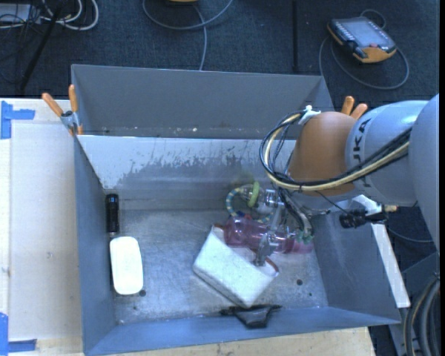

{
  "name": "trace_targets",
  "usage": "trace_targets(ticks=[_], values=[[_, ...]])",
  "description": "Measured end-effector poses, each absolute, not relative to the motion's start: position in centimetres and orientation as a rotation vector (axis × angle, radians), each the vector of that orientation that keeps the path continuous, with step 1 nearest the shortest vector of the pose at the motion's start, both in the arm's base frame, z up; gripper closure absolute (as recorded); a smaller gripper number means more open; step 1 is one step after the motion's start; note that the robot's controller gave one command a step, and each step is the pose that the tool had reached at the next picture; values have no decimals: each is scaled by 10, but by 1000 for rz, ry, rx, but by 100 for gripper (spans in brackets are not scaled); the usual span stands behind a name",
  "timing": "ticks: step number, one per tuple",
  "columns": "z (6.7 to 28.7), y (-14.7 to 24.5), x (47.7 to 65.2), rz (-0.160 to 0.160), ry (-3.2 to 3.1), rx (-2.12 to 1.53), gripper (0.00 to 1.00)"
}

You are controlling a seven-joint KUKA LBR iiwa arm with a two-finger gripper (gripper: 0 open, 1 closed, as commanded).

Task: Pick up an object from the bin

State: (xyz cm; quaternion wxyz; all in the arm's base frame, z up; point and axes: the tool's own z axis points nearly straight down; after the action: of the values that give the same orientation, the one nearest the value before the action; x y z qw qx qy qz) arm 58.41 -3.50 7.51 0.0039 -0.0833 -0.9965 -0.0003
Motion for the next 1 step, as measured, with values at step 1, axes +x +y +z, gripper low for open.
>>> trace_targets(ticks=[1], values=[[71, -42, 593, -9, -3117, -311, 100]])
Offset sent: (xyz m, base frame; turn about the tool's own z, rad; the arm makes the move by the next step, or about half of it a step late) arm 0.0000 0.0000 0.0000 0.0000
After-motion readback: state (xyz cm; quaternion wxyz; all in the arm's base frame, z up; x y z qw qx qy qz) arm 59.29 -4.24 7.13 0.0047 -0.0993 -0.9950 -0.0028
